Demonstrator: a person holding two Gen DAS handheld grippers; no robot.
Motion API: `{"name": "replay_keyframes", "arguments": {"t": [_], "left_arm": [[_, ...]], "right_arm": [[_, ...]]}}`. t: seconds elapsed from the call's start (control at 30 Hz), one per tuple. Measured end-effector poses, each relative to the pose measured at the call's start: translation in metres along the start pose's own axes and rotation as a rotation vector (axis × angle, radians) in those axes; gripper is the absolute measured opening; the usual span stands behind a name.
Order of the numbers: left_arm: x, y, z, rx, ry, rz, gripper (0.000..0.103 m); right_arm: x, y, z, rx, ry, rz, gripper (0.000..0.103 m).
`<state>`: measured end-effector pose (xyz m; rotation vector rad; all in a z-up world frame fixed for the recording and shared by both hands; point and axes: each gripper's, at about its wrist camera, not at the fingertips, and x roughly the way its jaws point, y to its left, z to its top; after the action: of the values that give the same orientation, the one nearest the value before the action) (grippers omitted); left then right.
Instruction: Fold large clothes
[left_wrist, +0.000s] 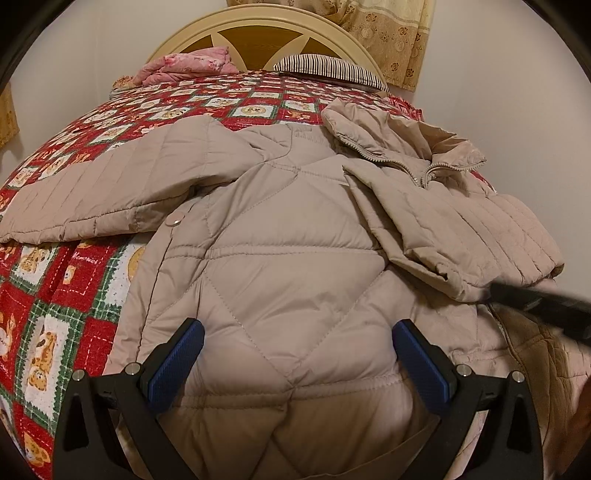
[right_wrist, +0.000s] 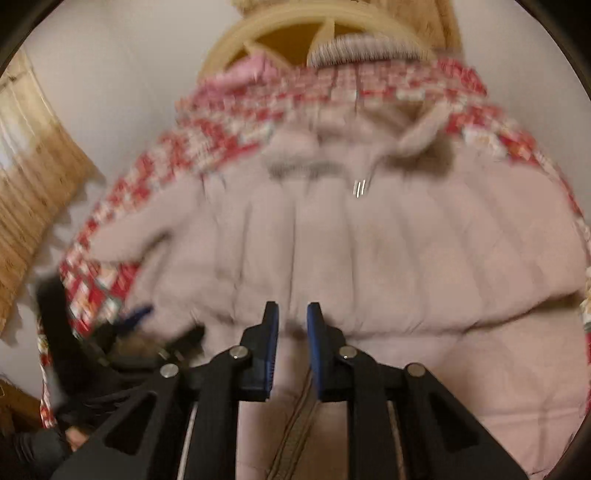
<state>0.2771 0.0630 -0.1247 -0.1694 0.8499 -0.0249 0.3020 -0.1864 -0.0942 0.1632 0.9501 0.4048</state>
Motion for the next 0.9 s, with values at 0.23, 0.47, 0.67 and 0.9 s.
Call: {"name": "replay_keyframes", "arguments": {"t": [0.23,0.47,0.67,0.9], "left_arm": [[0.000,0.000,0.000,-0.003,-0.001,-0.002,0.102],[0.000,0.001,0.000,-0.002,0.000,0.000,0.102],[0.000,0.001,0.000,-0.001,0.001,0.003,0.102],[0.000,0.001,0.000,0.005,0.003,0.011,0.102]], "right_arm": [[0.060,0.020,0.029,0.069,0.026,0.078,0.022],[0.033,0.032,0.025,0.059,0.004,0.156,0.022],[-0.059,-0.028,0.024,0.105,-0.279,-0.103,0.057],[-0.014,-0.113,-0.004,0.283,-0.156,-0.313,0.047]]}}
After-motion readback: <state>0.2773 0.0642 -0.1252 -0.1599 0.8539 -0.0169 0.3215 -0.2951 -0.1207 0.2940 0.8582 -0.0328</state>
